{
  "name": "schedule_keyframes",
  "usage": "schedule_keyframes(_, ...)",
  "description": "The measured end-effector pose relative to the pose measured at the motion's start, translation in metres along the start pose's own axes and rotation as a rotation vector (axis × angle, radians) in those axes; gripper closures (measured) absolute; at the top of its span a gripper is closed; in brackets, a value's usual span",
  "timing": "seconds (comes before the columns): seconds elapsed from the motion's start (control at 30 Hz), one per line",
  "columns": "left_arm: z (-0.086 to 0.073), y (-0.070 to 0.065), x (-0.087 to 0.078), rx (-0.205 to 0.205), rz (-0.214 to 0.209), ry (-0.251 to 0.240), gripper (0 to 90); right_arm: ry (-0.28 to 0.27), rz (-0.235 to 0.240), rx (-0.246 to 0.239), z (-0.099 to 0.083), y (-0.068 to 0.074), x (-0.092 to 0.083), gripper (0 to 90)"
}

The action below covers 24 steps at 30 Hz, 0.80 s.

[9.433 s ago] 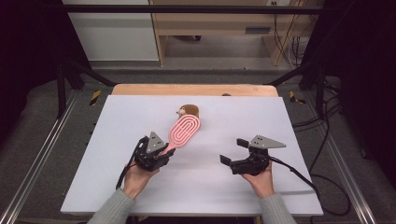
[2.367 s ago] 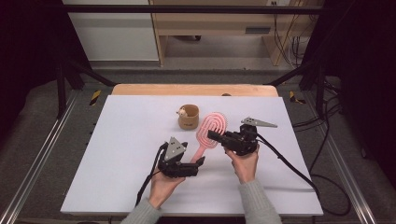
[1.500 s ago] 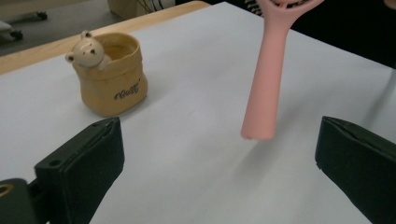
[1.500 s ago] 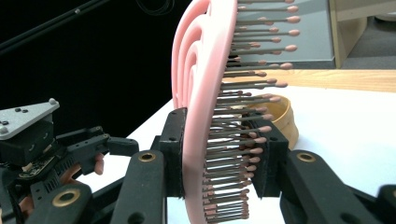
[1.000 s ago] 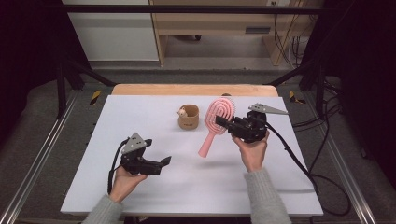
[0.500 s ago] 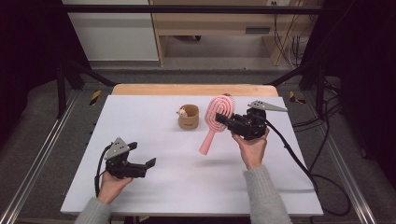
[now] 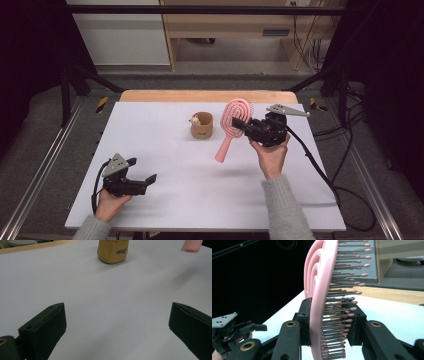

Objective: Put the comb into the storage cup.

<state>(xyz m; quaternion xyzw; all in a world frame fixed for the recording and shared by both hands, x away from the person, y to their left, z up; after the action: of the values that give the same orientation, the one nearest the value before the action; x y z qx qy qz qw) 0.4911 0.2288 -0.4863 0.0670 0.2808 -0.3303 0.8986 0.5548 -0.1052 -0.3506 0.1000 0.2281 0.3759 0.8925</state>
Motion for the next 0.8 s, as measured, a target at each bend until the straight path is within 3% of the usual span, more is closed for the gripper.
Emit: schedule_keyframes(0.8, -0.006, 0.006, -0.002, -0.013, -0.015, -0.004, 1.2, -0.033, -0.051, -0.012, 0.019, -0.005, 0.02, 63.6)
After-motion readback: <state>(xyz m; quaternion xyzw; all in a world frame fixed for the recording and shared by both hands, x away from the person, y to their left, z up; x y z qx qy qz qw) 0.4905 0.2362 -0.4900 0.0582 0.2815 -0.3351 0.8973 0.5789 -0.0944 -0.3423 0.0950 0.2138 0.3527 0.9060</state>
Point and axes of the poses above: each handheld gripper's, and its own axes: x roughly forward along the jaws, z roughly out of its top, y roughly to its left, the point moved 8 cm from there along x, roughly forward along the jaws, and after that the axes turned 5 degrees about y, right-handed, at the moved point
